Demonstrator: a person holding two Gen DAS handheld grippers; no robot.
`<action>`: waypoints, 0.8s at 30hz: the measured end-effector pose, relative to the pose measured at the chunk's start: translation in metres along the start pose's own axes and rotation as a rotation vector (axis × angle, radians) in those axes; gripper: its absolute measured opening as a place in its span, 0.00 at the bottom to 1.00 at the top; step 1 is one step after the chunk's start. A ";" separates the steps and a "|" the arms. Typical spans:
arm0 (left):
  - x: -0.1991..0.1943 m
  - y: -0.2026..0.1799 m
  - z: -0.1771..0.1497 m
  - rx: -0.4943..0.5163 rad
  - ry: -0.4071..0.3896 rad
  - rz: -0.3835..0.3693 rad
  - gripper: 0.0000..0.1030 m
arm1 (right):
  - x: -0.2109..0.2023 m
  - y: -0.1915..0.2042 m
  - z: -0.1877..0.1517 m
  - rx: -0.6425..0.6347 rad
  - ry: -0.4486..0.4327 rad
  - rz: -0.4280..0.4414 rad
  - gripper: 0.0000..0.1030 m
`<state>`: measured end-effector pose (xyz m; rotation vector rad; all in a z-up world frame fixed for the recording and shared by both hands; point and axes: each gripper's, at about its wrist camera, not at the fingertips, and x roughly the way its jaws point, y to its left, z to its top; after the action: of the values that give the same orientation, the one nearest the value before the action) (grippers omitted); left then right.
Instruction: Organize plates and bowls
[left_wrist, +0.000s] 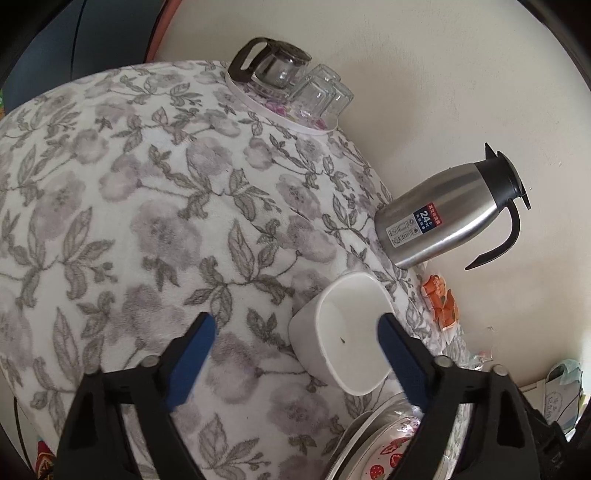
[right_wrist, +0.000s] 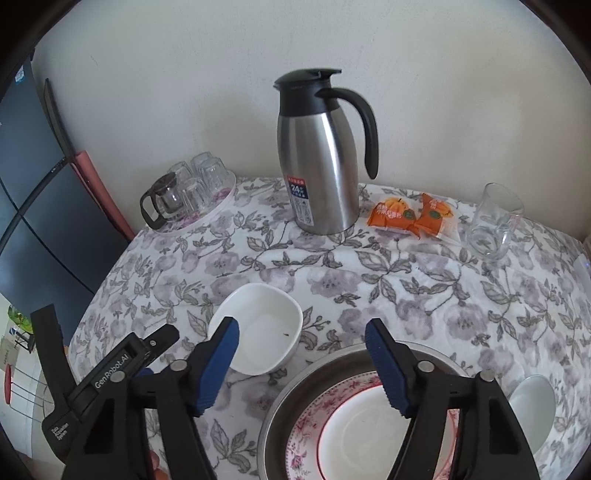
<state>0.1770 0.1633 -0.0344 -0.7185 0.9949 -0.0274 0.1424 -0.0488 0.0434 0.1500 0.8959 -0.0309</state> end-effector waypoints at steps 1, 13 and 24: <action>0.004 0.000 0.001 0.000 0.011 0.001 0.79 | 0.006 0.002 0.000 -0.003 0.013 -0.006 0.64; 0.054 -0.001 -0.001 0.032 0.113 -0.011 0.60 | 0.081 0.013 -0.003 0.021 0.186 -0.043 0.39; 0.067 -0.009 -0.003 0.078 0.127 -0.052 0.32 | 0.120 0.022 -0.011 0.004 0.252 -0.104 0.19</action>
<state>0.2149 0.1323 -0.0813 -0.6768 1.0902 -0.1578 0.2108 -0.0209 -0.0541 0.1124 1.1544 -0.1131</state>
